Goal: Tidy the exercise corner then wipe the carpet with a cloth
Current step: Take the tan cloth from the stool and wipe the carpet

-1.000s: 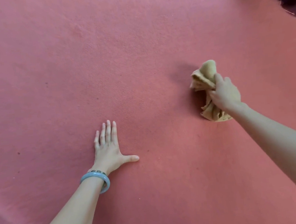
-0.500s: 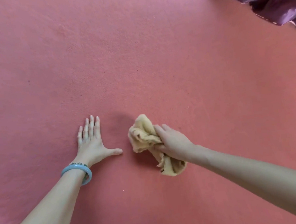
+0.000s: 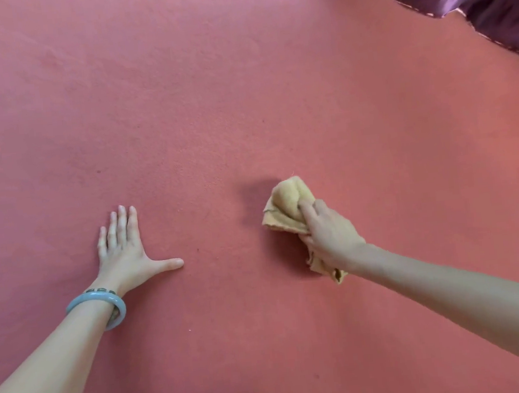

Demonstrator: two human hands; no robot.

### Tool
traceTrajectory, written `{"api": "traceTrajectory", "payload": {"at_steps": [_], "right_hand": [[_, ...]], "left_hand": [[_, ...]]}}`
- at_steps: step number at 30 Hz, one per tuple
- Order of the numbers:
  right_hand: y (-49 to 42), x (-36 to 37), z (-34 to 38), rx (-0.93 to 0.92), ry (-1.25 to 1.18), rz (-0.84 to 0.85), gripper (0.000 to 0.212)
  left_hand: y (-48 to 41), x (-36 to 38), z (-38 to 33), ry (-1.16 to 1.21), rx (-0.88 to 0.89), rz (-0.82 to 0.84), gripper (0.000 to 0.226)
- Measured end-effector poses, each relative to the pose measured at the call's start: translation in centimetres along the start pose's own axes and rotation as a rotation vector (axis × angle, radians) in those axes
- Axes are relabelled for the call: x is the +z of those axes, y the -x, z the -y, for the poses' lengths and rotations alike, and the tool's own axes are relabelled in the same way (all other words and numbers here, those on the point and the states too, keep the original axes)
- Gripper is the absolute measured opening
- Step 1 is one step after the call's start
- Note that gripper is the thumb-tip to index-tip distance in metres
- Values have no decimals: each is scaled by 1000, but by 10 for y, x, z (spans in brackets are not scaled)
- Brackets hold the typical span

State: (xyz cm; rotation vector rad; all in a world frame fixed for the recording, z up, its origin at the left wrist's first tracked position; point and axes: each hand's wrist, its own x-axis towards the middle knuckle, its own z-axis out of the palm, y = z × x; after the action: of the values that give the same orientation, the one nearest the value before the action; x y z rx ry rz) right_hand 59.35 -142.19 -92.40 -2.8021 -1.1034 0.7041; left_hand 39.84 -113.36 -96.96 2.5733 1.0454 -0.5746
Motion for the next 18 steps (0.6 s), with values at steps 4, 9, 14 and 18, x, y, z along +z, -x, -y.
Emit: {"api": "traceTrajectory", "payload": {"at_steps": [4,9,14,18], "right_hand": [[43,30,72,-310,-75,184,45],[52,29,63,-483,-15,285,47],[4,-28,-30,-98,18,116,49],[0,-64,-77,56,-18,-36,38]], "left_hand": [[0,2,0,-1,-9,-15,144],[1,1,1,-3,2,-20,143],[5,-2,3,-5,47,-44,133],[18,-15,-3,12,101,-14,117]]}}
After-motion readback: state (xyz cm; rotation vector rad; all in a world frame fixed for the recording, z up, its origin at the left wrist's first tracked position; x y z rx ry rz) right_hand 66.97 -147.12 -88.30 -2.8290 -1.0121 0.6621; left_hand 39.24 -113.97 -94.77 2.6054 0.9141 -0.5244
